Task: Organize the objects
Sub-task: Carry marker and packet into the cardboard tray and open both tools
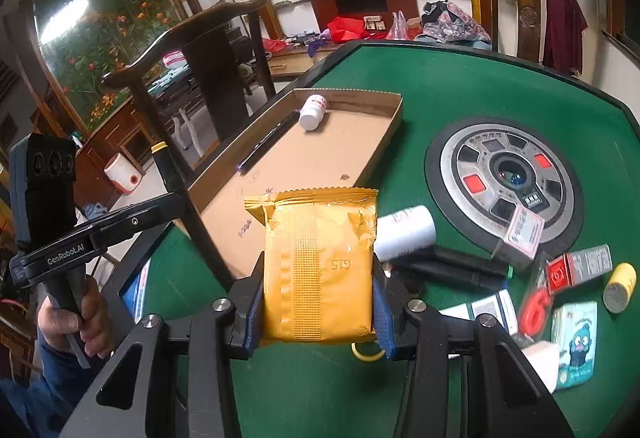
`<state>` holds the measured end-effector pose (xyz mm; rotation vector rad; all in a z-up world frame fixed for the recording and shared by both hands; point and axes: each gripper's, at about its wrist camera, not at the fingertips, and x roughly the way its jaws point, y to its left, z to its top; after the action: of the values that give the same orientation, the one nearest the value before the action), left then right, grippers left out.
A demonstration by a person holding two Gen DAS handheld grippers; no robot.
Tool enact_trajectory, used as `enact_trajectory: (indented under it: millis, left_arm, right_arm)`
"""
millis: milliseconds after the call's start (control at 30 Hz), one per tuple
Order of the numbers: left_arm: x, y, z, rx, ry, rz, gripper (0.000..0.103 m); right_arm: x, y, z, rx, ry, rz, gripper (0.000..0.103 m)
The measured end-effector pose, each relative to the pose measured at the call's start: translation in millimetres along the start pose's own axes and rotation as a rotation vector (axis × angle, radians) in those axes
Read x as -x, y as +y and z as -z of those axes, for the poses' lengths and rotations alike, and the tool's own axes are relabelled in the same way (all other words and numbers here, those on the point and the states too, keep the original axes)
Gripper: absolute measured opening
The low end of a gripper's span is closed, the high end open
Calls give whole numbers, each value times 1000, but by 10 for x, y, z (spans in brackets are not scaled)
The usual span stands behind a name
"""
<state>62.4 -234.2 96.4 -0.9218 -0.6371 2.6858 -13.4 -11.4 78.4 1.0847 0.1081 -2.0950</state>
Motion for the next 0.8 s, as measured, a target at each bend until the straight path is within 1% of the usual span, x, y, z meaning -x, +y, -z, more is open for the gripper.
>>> enact_trajectory:
  millis: [100,367,533,800]
  left_arm:
    - [-47,122,-87,18,-2,-9,15]
    - [-347,450,-203,86,43,-39,15]
    - [-487,612,-249,123,63,-56,15]
    - [-763,845,-298,185,130,-102,15]
  right_arm:
    - [-86,16,-84,1,4,16,49]
    - [-342,-1,-261,-19,26,50,49]
    - [-485,-23,-310,-27,45,63,49]
    - [-660,-85,-333,-50,67,70,49]
